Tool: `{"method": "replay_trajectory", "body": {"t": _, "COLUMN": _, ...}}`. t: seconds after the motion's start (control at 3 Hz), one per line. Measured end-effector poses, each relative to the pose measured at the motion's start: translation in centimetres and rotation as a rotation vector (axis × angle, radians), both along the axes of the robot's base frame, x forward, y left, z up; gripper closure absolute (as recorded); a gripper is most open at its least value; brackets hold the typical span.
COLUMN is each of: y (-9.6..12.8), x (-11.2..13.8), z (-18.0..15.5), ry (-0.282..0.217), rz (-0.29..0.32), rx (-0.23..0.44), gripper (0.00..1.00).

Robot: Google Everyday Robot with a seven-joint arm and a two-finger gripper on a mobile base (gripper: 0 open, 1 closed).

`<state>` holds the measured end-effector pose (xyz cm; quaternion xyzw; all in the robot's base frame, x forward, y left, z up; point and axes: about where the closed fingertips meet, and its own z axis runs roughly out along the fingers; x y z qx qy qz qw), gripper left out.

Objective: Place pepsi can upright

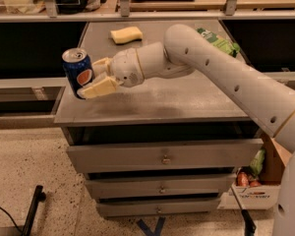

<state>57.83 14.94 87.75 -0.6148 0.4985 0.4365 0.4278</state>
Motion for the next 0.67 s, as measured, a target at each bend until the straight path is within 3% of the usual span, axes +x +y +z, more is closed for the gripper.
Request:
{"method": "replay_trajectory", "body": {"t": 0.33, "y": -0.9, "x": 2.2, "z": 1.2, "ry": -0.036, "rz": -0.028, "rx": -0.007, "gripper": 1.00}}
{"method": "replay_trajectory", "body": {"t": 0.67, "y": -1.4, "x": 3.5, "z": 2.6, "ry": -0.141, "rz": -0.022, "rx": 0.009, "gripper": 1.00}}
